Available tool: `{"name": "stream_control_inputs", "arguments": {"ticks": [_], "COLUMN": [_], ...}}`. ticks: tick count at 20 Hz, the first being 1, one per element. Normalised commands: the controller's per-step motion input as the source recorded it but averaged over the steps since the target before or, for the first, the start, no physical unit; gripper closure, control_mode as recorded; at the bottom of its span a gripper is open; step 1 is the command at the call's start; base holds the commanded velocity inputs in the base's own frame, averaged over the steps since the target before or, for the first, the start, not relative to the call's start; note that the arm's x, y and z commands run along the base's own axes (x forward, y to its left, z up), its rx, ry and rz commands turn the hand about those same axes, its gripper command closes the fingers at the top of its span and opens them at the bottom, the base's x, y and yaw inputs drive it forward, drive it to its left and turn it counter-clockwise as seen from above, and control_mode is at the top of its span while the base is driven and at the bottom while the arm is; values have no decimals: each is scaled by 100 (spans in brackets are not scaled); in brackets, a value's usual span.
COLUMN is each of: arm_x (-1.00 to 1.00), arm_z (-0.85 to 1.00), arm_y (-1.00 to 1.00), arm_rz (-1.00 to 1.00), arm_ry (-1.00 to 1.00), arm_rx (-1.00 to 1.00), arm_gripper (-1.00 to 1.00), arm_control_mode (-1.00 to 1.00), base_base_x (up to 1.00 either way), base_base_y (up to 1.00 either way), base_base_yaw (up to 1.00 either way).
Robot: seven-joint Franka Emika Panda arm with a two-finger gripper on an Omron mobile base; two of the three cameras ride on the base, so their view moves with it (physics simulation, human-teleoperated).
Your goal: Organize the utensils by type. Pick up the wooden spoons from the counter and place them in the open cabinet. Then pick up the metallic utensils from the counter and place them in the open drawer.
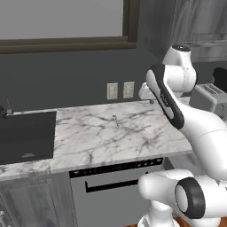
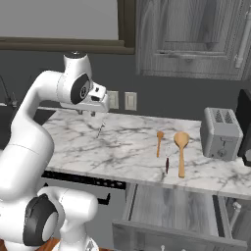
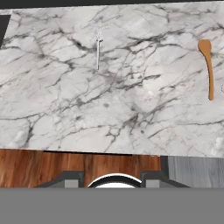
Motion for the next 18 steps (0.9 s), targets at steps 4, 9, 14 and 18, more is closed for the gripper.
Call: {"name": "stream_control_inputs", "arguments": {"ticks": [4,9,14,18], "arm_x": [0,0,0,0], "arm_z": [0,0,0,0], "arm_y": [0,0,0,0], "arm_rz": [0,0,0,0], "arm_ry": [0,0,0,0], "arm_rx": [0,0,0,0], "arm_gripper": [-100,-100,-100,-100], "arm_control_mode": [100,100,100,100], "base_base_x": [0,-1,-26,-43], "base_base_y": [0,0,26,43], "base_base_yaw": [0,0,-1,-15]}}
